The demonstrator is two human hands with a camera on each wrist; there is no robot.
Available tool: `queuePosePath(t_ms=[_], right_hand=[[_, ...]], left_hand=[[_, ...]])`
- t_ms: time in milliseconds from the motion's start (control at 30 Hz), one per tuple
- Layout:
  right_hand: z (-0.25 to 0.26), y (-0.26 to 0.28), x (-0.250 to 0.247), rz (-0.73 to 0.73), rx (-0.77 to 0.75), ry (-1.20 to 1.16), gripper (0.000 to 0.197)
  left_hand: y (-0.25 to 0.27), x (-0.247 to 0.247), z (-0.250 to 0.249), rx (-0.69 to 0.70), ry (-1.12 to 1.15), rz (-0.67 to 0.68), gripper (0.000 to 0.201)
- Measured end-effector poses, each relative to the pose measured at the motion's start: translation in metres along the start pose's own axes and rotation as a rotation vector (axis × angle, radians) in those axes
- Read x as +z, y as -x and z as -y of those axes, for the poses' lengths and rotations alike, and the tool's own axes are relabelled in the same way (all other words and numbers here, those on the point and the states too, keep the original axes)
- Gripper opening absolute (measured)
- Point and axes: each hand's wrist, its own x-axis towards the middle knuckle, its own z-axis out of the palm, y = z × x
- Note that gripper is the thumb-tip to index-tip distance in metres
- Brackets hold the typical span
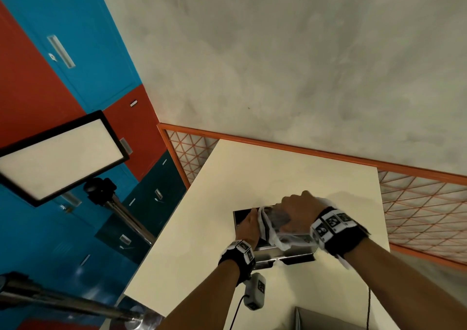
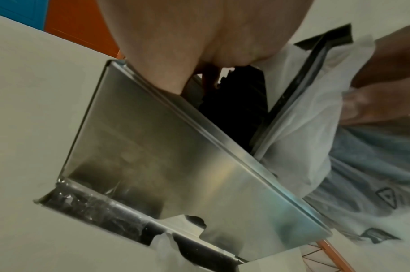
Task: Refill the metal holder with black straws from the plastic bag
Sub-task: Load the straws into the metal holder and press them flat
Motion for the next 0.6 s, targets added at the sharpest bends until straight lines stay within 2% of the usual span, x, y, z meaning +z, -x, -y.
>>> queuePosePath(t_ms=[67,133,233,300,367,433,500,600], right_hand=[[-0.021,0.009,-0.004,-0.099,0.066,-0.039,0.041],[-0.045,0.022,0.000,-0.298,0.168,-0.206,0.053],[-0.064,0.049,0.019,-0.587,0.325,-0.732,0.055],[-0.066,0.058,0.047,-0.622,0.379,-1.121,0.064],[-0.057,0.059,0.075,-0.577,0.332,-1.308,0.079],[-0.046,0.054,0.092,-0.512,0.271,-1.363,0.082],[-0.037,0.043,0.100,-0.473,0.295,-1.366,0.072],[-0.026,0.026,0.103,-0.572,0.393,-1.327,0.069]], left_hand=[[-0.004,0.000,0.001,-0.014,-0.039,0.025,0.052],[-0.004,0.001,0.000,-0.012,-0.062,0.029,0.050],[-0.002,0.000,0.000,-0.047,-0.020,-0.005,0.048],[-0.003,0.003,0.002,-0.041,-0.020,-0.009,0.047],[-0.005,0.003,0.002,-0.040,-0.021,-0.010,0.047],[-0.010,0.004,0.003,-0.049,-0.019,0.005,0.048],[-0.015,0.004,0.004,-0.071,0.003,0.012,0.050],[-0.024,0.007,0.007,-0.084,0.050,0.032,0.051]])
